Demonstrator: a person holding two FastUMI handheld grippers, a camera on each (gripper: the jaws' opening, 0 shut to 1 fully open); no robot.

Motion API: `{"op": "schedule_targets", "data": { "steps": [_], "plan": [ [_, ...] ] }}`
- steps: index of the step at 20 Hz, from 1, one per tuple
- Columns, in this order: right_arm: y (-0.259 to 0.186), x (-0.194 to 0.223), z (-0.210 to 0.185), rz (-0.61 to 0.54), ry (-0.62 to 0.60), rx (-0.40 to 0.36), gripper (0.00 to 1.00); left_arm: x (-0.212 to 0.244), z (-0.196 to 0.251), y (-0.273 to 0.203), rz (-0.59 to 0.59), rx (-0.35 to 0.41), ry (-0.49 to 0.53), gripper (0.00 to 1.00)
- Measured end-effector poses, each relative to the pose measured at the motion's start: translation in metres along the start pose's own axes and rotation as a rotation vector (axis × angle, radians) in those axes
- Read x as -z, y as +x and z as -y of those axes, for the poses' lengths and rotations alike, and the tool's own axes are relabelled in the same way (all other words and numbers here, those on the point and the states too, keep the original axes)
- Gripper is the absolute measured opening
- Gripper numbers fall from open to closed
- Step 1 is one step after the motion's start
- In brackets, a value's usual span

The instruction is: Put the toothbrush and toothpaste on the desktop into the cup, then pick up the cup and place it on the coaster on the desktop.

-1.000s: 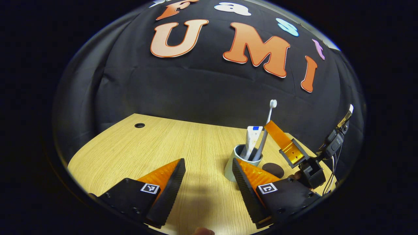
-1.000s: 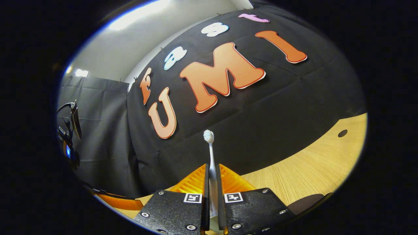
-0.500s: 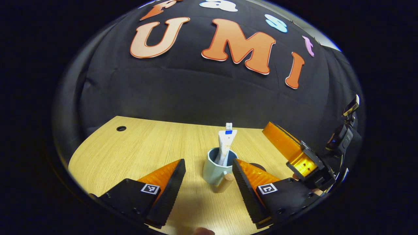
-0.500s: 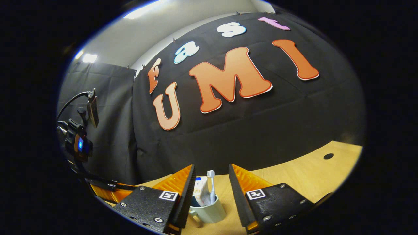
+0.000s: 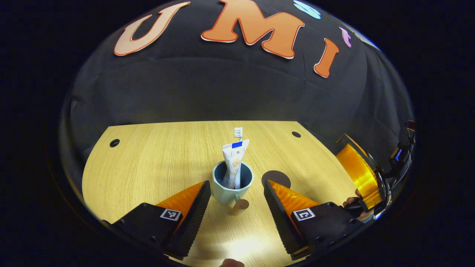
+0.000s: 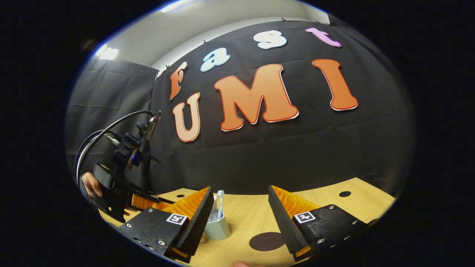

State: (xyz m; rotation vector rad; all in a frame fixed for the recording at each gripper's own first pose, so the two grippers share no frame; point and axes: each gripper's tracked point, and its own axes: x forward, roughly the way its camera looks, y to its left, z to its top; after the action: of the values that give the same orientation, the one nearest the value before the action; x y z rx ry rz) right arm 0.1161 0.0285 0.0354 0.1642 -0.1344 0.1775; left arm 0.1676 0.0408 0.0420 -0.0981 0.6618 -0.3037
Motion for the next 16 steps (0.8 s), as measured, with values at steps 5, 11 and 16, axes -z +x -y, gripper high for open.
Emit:
{"op": "schedule_targets", "data": {
  "steps": [5,11,16],
  "plan": [
    [-0.023,-0.001,0.018,-0.009,-0.016,0.039,0.90,0.024,0.002,0.021,-0.206,-0.036,-0.022,0.94],
    [-0.049,0.004,0.021,-0.026,-0.042,0.023,0.91,0.043,-0.006,0.040,-0.394,-0.095,-0.007,0.94],
    [-0.068,0.001,0.023,-0.024,-0.053,0.007,0.92,0.062,-0.011,0.060,-0.498,-0.145,-0.007,0.94]
  ]
}}
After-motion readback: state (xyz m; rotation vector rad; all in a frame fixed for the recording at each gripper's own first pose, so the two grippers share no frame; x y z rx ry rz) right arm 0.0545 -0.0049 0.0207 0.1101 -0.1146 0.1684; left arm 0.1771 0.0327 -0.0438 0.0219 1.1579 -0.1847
